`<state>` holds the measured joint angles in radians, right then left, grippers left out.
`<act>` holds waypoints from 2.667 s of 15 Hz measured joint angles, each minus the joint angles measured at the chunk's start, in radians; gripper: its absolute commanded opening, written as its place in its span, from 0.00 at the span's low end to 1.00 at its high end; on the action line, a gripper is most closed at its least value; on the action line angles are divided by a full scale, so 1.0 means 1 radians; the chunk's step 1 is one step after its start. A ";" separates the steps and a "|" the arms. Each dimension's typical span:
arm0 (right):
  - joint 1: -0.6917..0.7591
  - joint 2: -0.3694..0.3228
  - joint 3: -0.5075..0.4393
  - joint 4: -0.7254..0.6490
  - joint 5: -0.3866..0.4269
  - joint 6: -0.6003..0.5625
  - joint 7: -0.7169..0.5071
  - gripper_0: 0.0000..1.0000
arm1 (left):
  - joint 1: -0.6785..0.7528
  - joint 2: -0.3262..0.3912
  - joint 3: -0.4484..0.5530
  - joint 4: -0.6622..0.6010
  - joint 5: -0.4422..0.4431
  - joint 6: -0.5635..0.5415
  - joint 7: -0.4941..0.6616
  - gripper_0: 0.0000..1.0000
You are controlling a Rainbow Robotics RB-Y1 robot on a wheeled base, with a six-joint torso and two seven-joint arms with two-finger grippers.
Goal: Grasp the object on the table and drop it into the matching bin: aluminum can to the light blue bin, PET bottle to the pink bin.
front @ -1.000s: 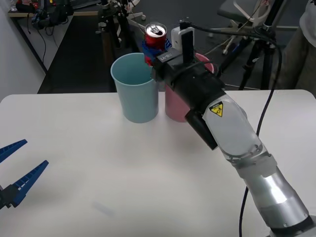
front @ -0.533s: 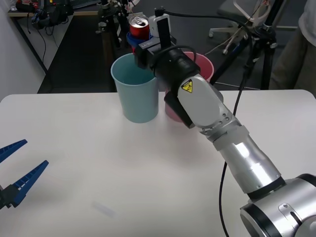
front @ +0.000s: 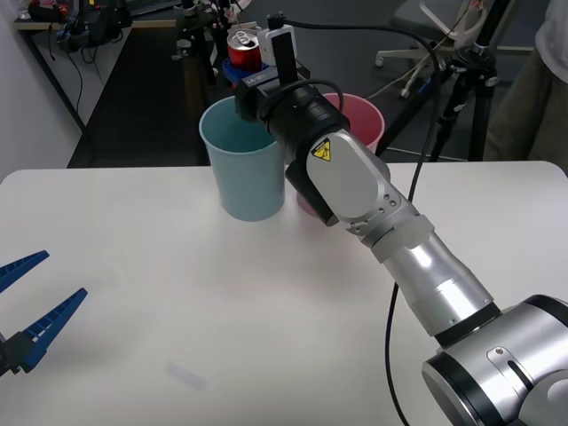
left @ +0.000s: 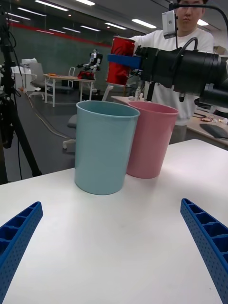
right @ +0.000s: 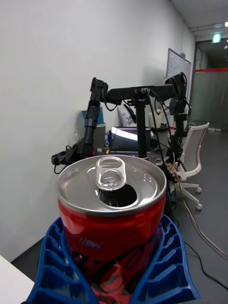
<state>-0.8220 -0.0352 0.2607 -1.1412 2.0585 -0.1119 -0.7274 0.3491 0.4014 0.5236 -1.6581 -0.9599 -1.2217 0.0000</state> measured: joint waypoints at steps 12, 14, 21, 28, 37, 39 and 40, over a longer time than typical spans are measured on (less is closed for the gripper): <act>0.001 0.000 0.000 0.000 -0.015 0.000 0.001 1.00 | 0.000 0.000 0.000 0.000 0.000 0.000 0.000 1.00; 0.004 0.000 -0.002 0.000 -0.022 0.000 0.005 1.00 | 0.000 0.000 0.000 0.000 0.000 0.000 0.000 1.00; 0.177 -0.055 -0.070 -0.256 -0.117 -0.183 0.093 1.00 | 0.000 0.000 0.000 0.000 0.000 0.000 0.000 1.00; 0.551 -0.282 -0.173 -0.598 -0.592 -0.424 0.463 1.00 | 0.000 0.000 0.000 0.000 0.000 0.000 0.000 1.00; 0.897 -0.325 -0.615 -0.611 -0.821 -0.864 0.721 1.00 | 0.000 0.000 0.000 0.000 0.000 0.000 0.000 1.00; 0.976 -0.326 -0.691 -0.612 -0.864 -0.892 0.721 1.00 | 0.000 0.000 0.000 0.000 0.000 0.000 0.000 1.00; 1.009 -0.327 -0.718 -0.611 -0.884 -0.899 0.720 1.00 | 0.000 0.000 0.000 0.000 0.000 0.000 0.000 1.00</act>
<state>0.1872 -0.3623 -0.4568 -1.7527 1.1741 -1.0109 -0.0079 0.3490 0.4014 0.5236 -1.6581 -0.9599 -1.2217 0.0000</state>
